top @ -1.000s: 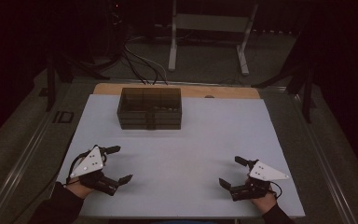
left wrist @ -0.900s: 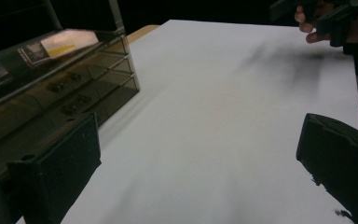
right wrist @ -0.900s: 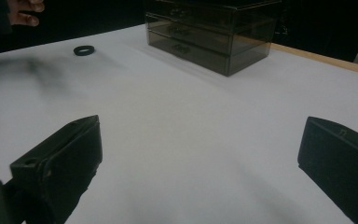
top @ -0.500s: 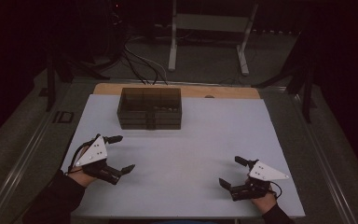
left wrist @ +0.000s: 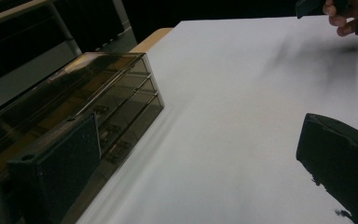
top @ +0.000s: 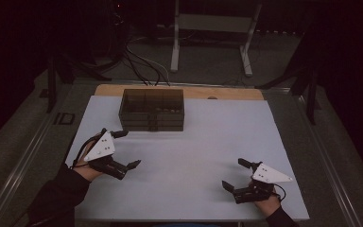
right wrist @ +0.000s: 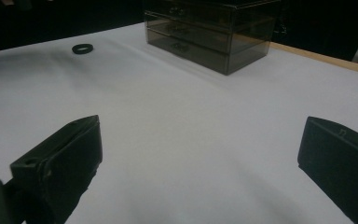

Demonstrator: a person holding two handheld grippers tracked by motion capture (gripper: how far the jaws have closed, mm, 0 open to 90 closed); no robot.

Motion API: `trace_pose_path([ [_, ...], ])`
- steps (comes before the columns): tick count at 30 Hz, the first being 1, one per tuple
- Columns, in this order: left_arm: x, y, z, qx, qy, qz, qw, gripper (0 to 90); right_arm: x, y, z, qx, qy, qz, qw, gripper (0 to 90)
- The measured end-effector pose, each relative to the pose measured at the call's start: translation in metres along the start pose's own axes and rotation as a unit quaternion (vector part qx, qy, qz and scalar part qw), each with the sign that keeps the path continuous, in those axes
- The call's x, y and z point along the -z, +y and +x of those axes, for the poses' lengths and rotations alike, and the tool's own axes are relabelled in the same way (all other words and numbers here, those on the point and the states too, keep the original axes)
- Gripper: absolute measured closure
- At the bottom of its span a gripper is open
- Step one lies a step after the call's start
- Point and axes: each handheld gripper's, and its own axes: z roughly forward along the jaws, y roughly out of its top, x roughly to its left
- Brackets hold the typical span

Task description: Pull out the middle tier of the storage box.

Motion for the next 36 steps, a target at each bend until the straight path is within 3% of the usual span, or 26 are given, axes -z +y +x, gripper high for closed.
trace_pose_path([
  [9,-0.009,0.007,0.006,-0.021,0.002,-0.004,0.9998,1.1,0.000,0.000,-0.001,-0.001,-0.002,0.000,1.0000,0.0],
  [13,-0.014,0.008,0.011,-0.029,0.016,-0.001,0.9995,1.1,0.001,0.000,-0.001,-0.001,-0.003,-0.001,1.0000,0.0],
  [16,-0.017,0.009,0.015,-0.041,0.022,0.009,0.9989,1.1,0.001,0.000,-0.001,-0.001,-0.002,0.000,1.0000,0.0],
  [26,-0.030,0.011,0.025,-0.051,0.037,0.026,0.9977,1.1,0.001,0.000,-0.001,-0.002,-0.002,0.000,1.0000,0.0],
  [36,-0.051,0.006,0.031,-0.084,0.058,0.061,0.9929,1.1,0.000,0.000,-0.001,-0.001,-0.001,0.003,1.0000,0.0],
])
